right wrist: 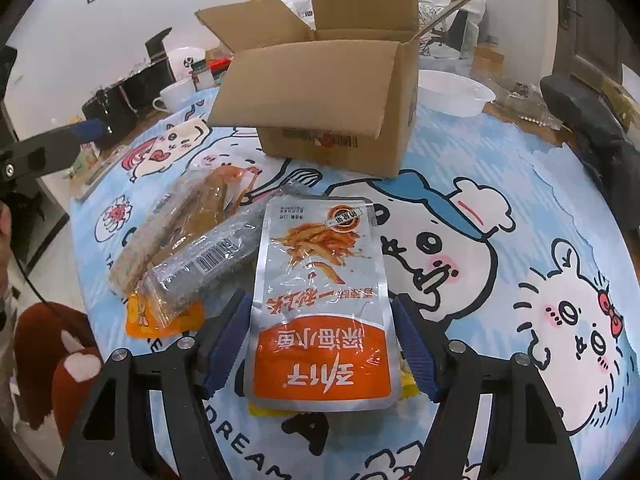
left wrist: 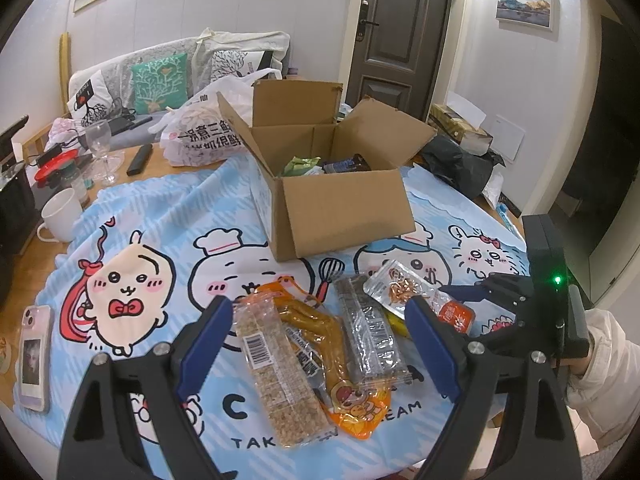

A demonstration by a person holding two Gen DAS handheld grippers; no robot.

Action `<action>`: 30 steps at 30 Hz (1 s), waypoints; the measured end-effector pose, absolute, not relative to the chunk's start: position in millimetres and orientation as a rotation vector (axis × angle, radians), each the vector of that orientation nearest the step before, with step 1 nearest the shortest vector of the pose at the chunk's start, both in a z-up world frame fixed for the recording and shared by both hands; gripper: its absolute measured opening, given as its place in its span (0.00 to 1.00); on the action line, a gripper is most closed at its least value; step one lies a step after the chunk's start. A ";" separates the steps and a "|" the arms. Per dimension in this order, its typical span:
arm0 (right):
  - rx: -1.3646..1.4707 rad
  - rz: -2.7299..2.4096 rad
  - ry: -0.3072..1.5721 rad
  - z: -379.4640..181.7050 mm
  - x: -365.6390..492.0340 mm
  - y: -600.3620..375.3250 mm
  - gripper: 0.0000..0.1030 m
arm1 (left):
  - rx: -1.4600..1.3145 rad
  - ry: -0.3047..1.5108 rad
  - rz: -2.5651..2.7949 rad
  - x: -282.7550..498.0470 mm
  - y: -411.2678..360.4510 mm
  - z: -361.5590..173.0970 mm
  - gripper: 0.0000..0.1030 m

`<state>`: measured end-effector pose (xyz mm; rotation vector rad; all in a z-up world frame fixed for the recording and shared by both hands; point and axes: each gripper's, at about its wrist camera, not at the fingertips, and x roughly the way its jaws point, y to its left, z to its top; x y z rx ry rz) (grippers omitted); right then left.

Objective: Organize snacks
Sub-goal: 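Lift the orange pouch with the right gripper into the box and release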

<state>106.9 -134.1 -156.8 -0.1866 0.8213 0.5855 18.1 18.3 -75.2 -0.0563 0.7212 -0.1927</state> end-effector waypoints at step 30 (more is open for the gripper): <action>-0.092 0.860 0.624 -67.9 53.0 -109.2 0.62 | -0.226 0.659 -0.419 31.8 8.9 -43.4 0.58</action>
